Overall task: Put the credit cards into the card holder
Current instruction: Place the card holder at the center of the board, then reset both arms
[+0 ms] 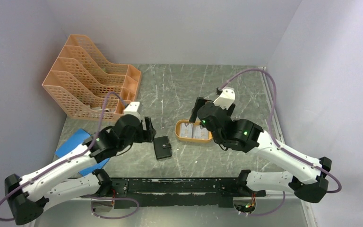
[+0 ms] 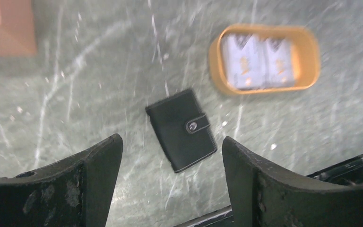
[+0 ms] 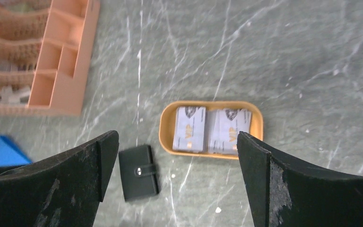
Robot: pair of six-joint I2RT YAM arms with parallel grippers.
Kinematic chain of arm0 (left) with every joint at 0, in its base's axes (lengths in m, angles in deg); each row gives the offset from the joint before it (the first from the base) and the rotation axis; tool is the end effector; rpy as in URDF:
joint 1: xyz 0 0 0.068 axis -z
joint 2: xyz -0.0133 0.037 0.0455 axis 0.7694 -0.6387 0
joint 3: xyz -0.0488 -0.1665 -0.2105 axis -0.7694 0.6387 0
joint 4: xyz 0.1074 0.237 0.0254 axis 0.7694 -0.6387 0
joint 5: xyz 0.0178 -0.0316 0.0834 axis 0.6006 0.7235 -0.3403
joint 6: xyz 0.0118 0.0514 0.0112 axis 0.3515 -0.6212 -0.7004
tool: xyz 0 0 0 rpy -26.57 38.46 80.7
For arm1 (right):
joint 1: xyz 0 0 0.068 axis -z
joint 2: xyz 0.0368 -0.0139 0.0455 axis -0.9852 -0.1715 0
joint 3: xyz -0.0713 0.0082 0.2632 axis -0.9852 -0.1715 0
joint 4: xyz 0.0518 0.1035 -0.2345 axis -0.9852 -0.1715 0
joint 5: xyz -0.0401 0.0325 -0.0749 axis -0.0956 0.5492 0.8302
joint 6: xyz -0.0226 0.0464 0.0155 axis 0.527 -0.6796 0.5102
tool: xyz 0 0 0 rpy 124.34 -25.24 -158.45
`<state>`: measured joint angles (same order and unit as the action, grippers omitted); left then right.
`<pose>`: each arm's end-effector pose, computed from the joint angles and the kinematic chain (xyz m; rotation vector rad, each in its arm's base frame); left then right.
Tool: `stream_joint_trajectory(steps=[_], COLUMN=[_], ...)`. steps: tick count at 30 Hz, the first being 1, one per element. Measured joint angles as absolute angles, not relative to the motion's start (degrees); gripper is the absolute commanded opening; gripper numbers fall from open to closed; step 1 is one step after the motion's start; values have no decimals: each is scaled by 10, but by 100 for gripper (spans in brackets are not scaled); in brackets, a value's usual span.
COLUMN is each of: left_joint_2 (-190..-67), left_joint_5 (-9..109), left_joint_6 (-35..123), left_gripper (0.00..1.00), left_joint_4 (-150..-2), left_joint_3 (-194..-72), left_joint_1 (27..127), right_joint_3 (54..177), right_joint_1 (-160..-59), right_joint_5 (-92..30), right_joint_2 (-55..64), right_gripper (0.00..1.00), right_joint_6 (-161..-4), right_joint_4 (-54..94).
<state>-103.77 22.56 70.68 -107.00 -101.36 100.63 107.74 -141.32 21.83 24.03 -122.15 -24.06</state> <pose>0.1294 -0.1377 0.2650 0.0507 2.2529 -0.4723 0.1229 0.1706 0.3709 0.1507 2.0269 0.2863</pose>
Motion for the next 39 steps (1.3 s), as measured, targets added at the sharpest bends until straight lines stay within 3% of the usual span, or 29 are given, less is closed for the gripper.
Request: stream_joint_trajectory(steps=[6,11,13,14,19,39], left_joint_2=[-987,-971,-965,-962,-944,-930], left_joint_5=[188,169,162,159,148,154], left_joint_6=[652,607,592,585,557,550], left_gripper=[80,81,86,95,97,97], left_joint_4=[-1114,-1130,-1131,-1131,-1131,-1121], left_joint_3=[-1129,-1197,-1209,-1211,-1211,-1192], left_joint_1=[1006,1006,1006,1006,1006,1006], right_joint_3=[1095,1076,1063,1053,1014,996], right_joint_1=[-1413,-1413,-1413,-1413,-1413,-1413], right_joint_5=[307,337,344,347,338,237], right_joint_2=[267,350,389,409,484,456], right_gripper=[100,100,100,100,100,100], right_joint_6=[-1201,-1083,-1038,-1015,-934,-923], right_joint_4=[-237,-129,-85,-63,8,44])
